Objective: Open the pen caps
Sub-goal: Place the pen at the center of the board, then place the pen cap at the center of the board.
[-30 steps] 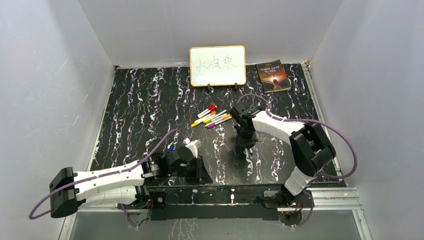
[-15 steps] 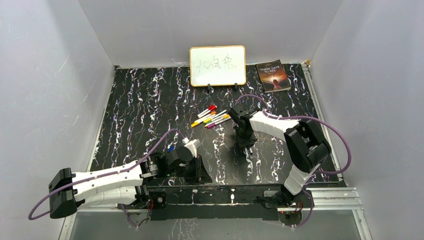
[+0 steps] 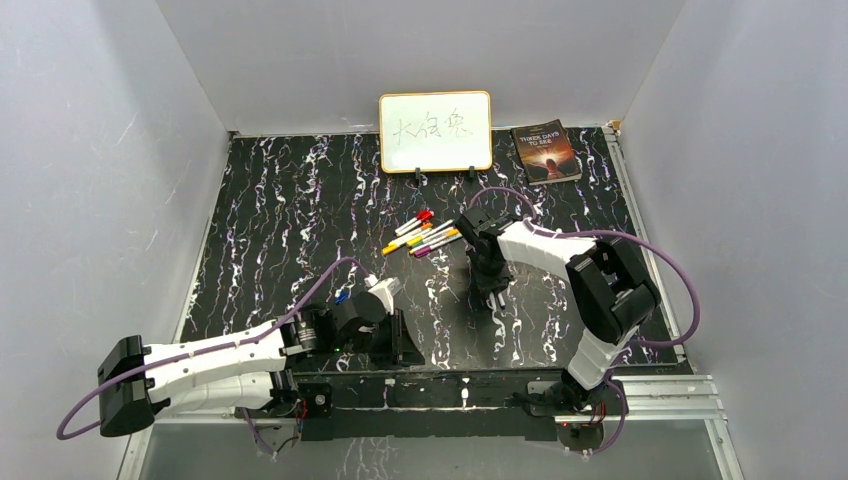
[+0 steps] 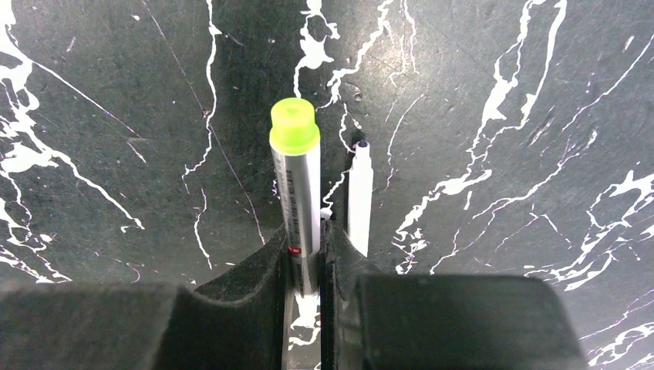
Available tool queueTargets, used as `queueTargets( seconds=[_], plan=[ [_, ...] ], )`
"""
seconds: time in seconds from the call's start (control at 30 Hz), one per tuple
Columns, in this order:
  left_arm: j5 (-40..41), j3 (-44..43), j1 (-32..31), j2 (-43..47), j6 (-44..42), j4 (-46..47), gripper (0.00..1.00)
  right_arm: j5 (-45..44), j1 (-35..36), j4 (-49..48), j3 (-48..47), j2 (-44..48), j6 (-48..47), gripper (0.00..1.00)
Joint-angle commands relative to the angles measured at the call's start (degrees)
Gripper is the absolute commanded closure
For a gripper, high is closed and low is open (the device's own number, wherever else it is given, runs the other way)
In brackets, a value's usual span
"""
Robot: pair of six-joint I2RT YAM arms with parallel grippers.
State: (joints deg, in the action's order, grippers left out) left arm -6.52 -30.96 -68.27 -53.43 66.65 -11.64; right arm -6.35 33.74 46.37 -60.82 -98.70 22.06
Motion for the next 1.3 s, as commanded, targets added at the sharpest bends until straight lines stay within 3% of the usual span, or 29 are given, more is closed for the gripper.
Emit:
queueTargets(
  seconds=[0.0, 0.23, 0.47, 0.8, 0.93, 1.27],
  plan=[
    [0.4, -2.2, -0.3, 0.9, -0.1, -1.0, 1.00, -2.4, 0.0, -1.6, -2.2, -0.7, -0.8, 0.89],
    [0.4, -2.7, -0.3, 0.0, -0.2, -0.8, 1.00, -2.8, 0.0, -1.5, -3.0, -0.7, -0.9, 0.76],
    [1.5, -3.4, -0.3, 0.2, -0.2, -2.7, 1.00, -2.2, -0.1, -1.2, -3.4, 0.0, -0.8, 0.75],
    [13.5, -16.1, 0.8, -6.8, -7.5, -27.8, 0.94, 1.3, 0.0, 0.4, -6.3, 4.9, -0.1, 0.73],
    [15.2, -18.9, 5.5, -10.5, -12.1, -34.5, 0.93, 3.7, 0.0, 0.9, -7.8, 8.2, 1.1, 0.68],
    [11.3, -22.2, 23.4, -19.6, -28.4, -36.9, 0.95, 7.4, 0.1, 2.5, -8.8, 15.6, 2.6, 0.65]
  ],
)
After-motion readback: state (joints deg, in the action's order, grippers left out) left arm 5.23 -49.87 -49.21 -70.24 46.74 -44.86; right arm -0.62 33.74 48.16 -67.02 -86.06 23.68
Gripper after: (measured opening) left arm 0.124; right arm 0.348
